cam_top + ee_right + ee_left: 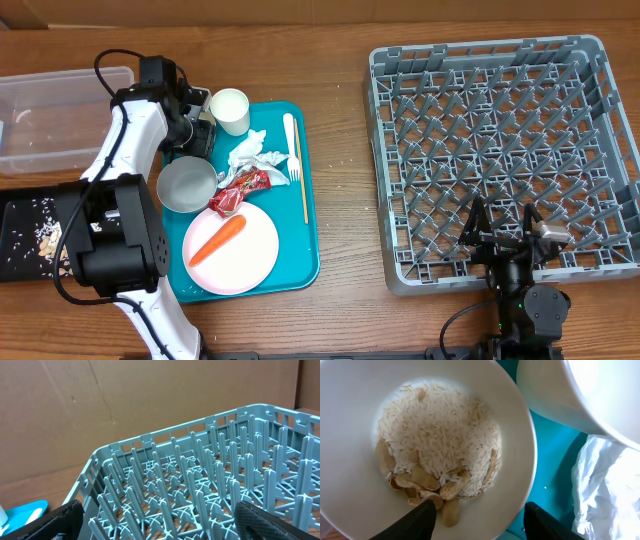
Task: Sort waste into correct bins and load items into the dishwasher rack
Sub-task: 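Move the left gripper to the back rice bowl and grasp its rim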
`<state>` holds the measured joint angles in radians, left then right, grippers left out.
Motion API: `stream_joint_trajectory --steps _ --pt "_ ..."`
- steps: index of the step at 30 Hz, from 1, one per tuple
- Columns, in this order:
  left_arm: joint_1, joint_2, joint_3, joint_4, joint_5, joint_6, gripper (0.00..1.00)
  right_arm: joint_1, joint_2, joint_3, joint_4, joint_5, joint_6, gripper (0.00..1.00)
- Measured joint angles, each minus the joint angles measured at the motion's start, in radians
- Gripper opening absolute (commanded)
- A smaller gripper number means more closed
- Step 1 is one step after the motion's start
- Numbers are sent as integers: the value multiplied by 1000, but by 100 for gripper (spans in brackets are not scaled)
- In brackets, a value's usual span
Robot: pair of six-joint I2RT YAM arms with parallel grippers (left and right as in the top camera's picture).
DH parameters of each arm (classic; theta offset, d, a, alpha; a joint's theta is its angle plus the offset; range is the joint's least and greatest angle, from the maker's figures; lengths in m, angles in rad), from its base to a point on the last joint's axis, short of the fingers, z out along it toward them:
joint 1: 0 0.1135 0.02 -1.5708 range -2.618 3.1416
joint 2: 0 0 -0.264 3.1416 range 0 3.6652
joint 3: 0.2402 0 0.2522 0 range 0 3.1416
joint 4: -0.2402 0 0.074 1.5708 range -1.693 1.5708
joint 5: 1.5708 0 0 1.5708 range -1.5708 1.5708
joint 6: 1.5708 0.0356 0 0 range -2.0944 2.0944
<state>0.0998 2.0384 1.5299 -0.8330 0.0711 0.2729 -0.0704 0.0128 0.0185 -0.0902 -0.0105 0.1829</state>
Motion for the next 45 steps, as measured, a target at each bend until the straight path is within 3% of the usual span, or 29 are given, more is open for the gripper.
stream_joint_trajectory --steps 8,27,42,45 --pt "0 0 -5 5 0 0 66 0 0 0 0 0 0 100" --pt "0 0 -13 19 -10 0 69 0 0 0 0 0 0 100" --pt "0 0 -17 23 -30 -3 67 0 0 0 0 0 0 100" --pt "0 0 -19 23 -31 -3 61 0 0 0 0 0 0 100"
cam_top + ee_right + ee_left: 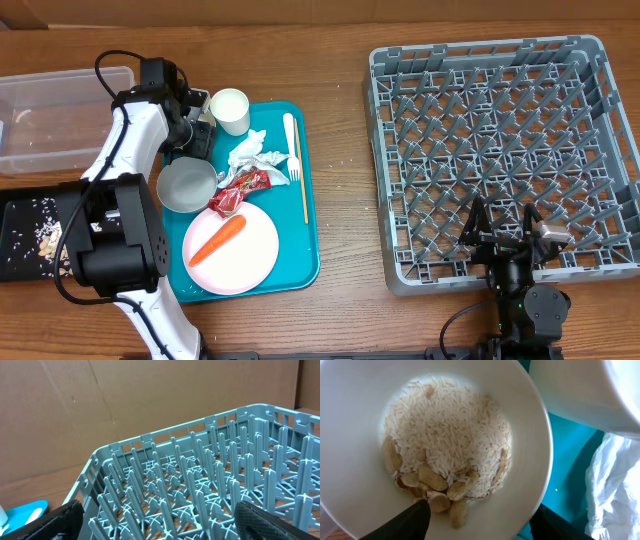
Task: Sort waste into correct bins and load items into the dishwasher rack
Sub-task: 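Move the left gripper to the back rice bowl and grasp its rim, then lift the rice bowl with the left gripper and carry it over the black tray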
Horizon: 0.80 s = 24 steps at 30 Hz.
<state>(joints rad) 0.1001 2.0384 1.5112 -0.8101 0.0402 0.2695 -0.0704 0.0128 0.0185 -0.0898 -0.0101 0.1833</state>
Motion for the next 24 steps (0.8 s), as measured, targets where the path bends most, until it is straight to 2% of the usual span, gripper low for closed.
stream_joint_trajectory --steps 11,15,18,24 --pt "-1 0 -10 2 6 -3 36 0 0 0 0 -1 -1 100" --pt "-2 0 -12 3 14 0 20 0 0 0 0 0 0 100" --pt "-2 0 -12 4 14 3 14 0 0 0 -1 0 0 100" --pt "-2 0 -12 2 11 3 11 0 0 0 0 -1 0 100"
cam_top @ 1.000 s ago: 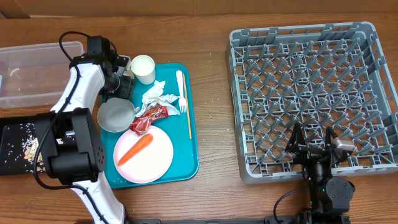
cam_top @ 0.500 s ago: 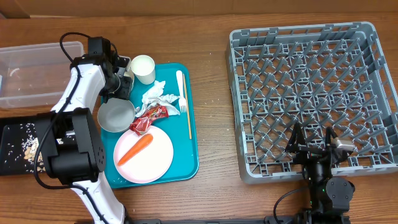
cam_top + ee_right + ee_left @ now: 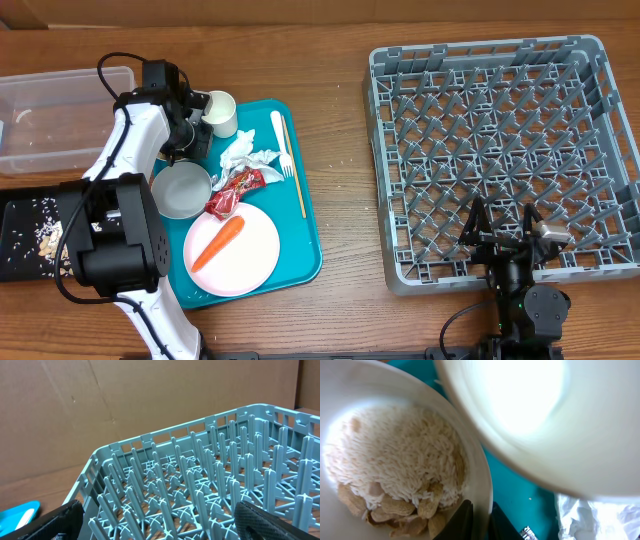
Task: Sort waste into correct bins and load items into the dishwasher rack
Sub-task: 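Lift the rice bowl with the left gripper and carry it over the black tray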
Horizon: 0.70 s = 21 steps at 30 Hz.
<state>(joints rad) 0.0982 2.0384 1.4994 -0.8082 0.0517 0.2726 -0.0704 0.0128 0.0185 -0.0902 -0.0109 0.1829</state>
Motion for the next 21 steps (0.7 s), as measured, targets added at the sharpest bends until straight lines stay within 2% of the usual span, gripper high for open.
stream_joint_trajectory --steps 5,21 --pt "0 0 11 -17 0 -1 4 0 0 0 0 0 0 100" --pt "1 0 264 -225 -14 -71 4 0 0 0 0 0 0 100"
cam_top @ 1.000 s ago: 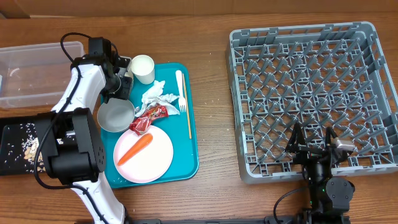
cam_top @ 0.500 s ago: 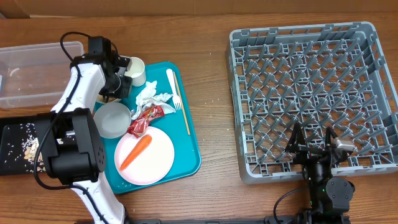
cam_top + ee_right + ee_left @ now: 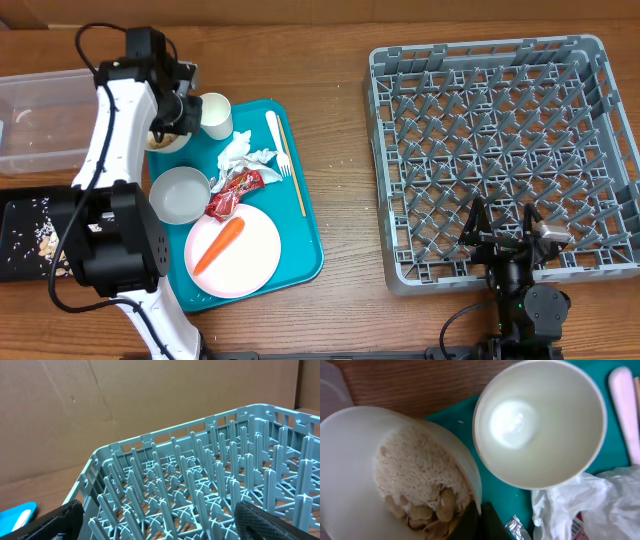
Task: Sort waste into correct bins and load items into the dishwasher rack
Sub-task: 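Lift the rice bowl with the left gripper and carry it over the black tray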
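A white bowl of rice and peanut shells (image 3: 395, 475) hangs over the back-left corner of the teal tray (image 3: 305, 250). My left gripper (image 3: 479, 521) is shut on its rim; seen from overhead, the left gripper (image 3: 168, 122) mostly covers the bowl (image 3: 157, 141). Beside it stands an empty white cup (image 3: 540, 420). Also on the tray are a grey bowl (image 3: 180, 194), a plate (image 3: 255, 262) with a carrot (image 3: 220, 244), a crumpled napkin (image 3: 244, 154), a red wrapper (image 3: 236, 184), a fork (image 3: 277, 141) and a chopstick (image 3: 293, 170). My right gripper (image 3: 165, 525) is open at the near edge of the dishwasher rack (image 3: 500, 140).
A clear plastic bin (image 3: 40, 115) stands at the far left. In front of it a black bin (image 3: 25, 245) holds scattered rice. Bare wood separates the tray from the rack.
My left gripper, still shut on the rice bowl's rim, now holds the bowl higher and further toward the back left. The cup shows whole in the left wrist view. The right arm is unchanged.
My left gripper stood open around the rice bowl's rim at first and was still open later. Then it was shut on the rim and the tray had shifted slightly left. Now the bowl is raised over the tray's back-left corner. The right gripper stayed open at the rack.
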`<state>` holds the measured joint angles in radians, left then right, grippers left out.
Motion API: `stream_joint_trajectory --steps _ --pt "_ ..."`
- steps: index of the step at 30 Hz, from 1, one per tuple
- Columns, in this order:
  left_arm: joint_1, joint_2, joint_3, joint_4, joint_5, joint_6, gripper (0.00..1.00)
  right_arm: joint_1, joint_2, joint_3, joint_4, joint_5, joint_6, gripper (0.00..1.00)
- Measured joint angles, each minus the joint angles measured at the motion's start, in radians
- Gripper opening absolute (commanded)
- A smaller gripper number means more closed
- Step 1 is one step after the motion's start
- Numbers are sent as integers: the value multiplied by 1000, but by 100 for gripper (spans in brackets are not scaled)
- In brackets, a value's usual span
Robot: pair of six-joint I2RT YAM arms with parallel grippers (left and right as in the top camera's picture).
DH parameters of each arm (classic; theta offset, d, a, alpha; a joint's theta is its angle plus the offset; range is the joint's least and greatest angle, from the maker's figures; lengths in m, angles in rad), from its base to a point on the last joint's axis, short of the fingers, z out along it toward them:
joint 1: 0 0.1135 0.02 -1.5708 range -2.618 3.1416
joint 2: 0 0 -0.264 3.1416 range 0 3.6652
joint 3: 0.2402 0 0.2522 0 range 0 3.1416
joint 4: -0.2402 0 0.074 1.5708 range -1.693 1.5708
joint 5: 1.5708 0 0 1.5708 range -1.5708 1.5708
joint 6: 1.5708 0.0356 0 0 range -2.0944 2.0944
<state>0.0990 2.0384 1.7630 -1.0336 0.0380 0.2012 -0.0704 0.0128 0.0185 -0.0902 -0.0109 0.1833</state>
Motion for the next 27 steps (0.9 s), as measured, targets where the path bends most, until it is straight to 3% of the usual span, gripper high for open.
stream_joint_trajectory --steps 14,27 --pt "0 0 240 -174 43 -76 4 0 0 0 0 0 0 100" --pt "9 -12 259 -254 60 -177 4 0 0 0 0 1 0 100"
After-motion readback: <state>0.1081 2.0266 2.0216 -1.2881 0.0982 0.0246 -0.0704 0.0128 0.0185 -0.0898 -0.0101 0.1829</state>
